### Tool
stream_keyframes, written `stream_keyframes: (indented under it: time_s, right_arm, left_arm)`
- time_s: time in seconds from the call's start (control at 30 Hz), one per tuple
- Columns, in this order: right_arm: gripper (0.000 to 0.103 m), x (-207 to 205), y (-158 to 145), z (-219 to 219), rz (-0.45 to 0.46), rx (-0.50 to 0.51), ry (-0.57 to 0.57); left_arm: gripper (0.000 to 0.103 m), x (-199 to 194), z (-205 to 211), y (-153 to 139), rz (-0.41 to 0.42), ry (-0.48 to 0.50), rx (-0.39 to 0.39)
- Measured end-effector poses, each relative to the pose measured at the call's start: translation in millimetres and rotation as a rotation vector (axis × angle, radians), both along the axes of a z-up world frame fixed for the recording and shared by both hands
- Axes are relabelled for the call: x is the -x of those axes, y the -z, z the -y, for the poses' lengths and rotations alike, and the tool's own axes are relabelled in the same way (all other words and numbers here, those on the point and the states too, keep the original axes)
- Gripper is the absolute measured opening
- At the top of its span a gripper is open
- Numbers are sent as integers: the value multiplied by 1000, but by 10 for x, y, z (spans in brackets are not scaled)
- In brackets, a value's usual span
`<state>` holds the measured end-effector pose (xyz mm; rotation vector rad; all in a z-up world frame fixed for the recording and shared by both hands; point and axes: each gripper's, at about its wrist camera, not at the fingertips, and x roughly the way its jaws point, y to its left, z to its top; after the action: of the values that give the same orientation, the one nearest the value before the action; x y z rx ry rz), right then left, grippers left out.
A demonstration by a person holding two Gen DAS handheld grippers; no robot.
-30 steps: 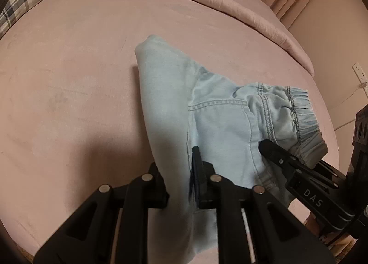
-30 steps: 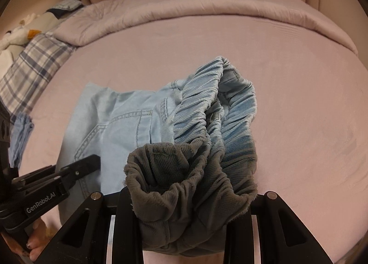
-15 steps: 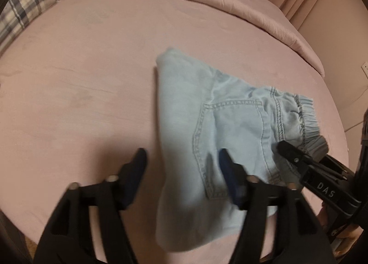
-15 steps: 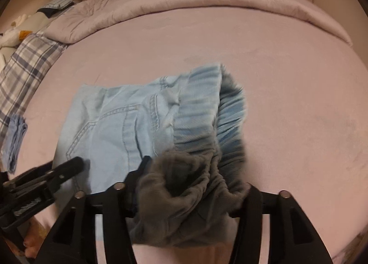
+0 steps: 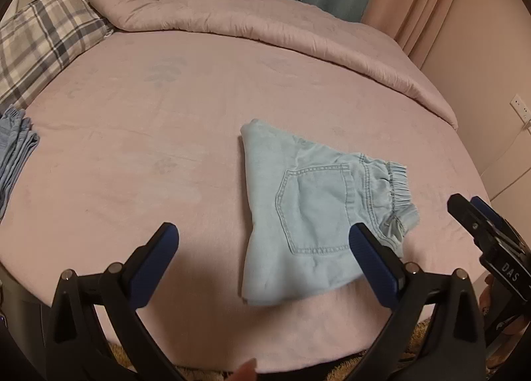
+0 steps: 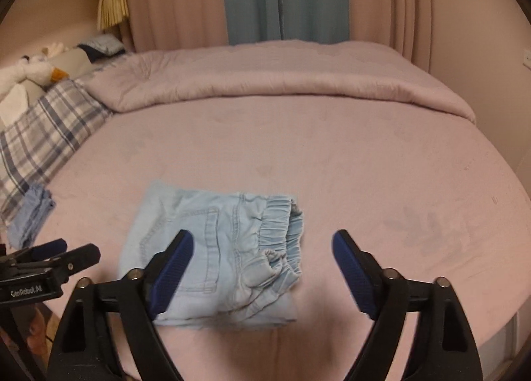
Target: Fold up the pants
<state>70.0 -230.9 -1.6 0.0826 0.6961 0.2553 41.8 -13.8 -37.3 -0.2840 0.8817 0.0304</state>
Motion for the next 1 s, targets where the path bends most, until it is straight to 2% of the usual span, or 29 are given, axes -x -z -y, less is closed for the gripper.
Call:
stream_keyframes:
  time_s: [0.17,0.33,0.53,1.0]
  right_arm:
    - [93,108,63,32,-7,-13,2]
    - [93,122,177,-28,-55,-11,-5]
    - [93,216,238,-42,-102,-64,-31]
    - [93,232,262,-113,-115,-45,-24]
  left_arm:
    - [102,202,23,-22,10,-2,24]
    - [102,303,41,-10,18,8,3]
    - [102,383,4,25,14,-2,-8]
    - [102,459,-7,-39,41,-4,-1]
